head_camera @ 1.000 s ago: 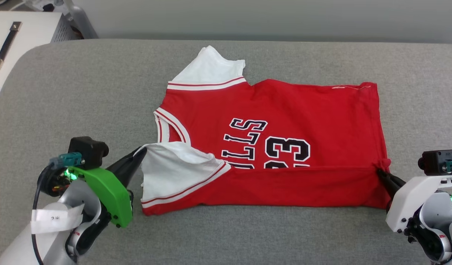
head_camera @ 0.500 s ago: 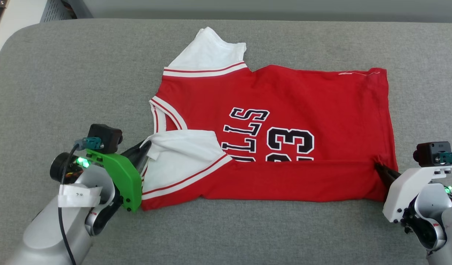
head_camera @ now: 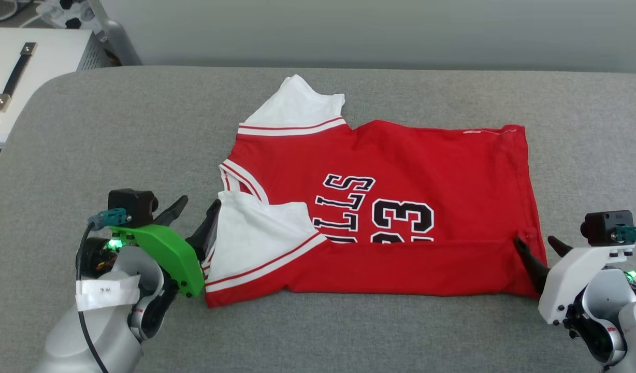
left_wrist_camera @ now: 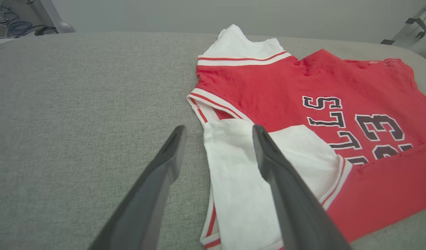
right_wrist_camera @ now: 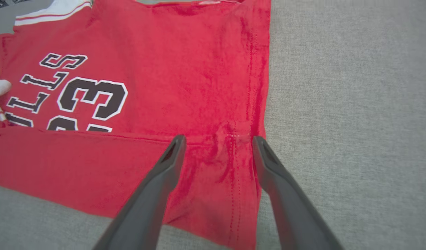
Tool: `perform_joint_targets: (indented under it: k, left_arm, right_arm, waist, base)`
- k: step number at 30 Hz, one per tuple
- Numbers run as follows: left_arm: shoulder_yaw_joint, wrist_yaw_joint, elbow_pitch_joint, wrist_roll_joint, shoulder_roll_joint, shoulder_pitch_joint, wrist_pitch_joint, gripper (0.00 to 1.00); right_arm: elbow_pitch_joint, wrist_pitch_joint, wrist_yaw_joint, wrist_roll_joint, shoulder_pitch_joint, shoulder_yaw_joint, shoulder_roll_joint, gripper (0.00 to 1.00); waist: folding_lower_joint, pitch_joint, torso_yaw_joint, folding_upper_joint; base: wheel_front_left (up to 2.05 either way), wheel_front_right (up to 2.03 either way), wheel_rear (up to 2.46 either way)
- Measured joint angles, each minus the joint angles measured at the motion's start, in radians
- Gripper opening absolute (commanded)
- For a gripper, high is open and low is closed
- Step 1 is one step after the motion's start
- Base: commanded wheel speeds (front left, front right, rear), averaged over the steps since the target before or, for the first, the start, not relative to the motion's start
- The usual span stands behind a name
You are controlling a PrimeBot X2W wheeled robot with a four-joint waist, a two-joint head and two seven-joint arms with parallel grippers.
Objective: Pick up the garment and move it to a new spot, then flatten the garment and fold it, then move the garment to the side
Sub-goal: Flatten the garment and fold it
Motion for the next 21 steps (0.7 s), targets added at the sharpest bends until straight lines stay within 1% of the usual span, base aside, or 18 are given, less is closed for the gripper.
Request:
perform_joint_targets:
  k: [1, 6, 8, 11, 14, 17, 21]
  left_arm:
    - [0.03, 0.076, -0.067, -0.057, -0.007, 0.092, 0.016, 1.0]
    - [0.025, 0.176, -0.197, -0.077, 0.005, 0.211, 0.089, 1.0]
    - [0.013, 0.222, -0.26, -0.077, 0.021, 0.255, 0.127, 1.0]
    - [-0.009, 0.277, -0.338, -0.076, 0.054, 0.304, 0.19, 1.0]
    - [-0.016, 0.32, -0.39, -0.075, 0.075, 0.33, 0.233, 1.0]
    - [-0.018, 0.354, -0.41, -0.055, 0.098, 0.332, 0.249, 1.0]
    - [-0.011, 0.375, -0.403, -0.048, 0.102, 0.331, 0.255, 1.0]
  right_arm:
    - [-0.065, 0.036, 0.0, -0.016, 0.064, -0.009, 0.003, 1.0]
    - [-0.137, 0.117, 0.0, -0.057, 0.132, -0.031, 0.007, 1.0]
    - [-0.169, 0.15, 0.0, -0.065, 0.163, -0.054, 0.021, 1.0]
    - [-0.213, 0.195, 0.0, -0.087, 0.195, -0.083, 0.044, 1.0]
    - [-0.253, 0.233, 0.0, -0.103, 0.214, -0.1, 0.061, 1.0]
    - [-0.286, 0.253, 0.0, -0.112, 0.222, -0.108, 0.078, 1.0]
    - [-0.314, 0.261, 0.0, -0.121, 0.222, -0.118, 0.092, 1.0]
  waist:
    - [0.0, -0.055, -0.001, 0.0]
    - [-0.0001, -0.098, -0.004, 0.0]
    - [-0.0001, -0.107, -0.007, 0.0]
    - [-0.0001, -0.105, -0.012, 0.0]
    - [-0.0001, -0.092, -0.015, 0.0]
    - [-0.0001, -0.074, -0.02, 0.0]
    - [0.0, -0.047, -0.028, 0.0]
  base:
    - [0.0, 0.0, 0.0]
    - [0.0, 0.0, 0.0]
    - [0.0, 0.0, 0.0]
    - [0.0, 0.0, 0.0]
    - [0.0, 0.0, 0.0]
    - [0.0, 0.0, 0.0]
    - [0.0, 0.0, 0.0]
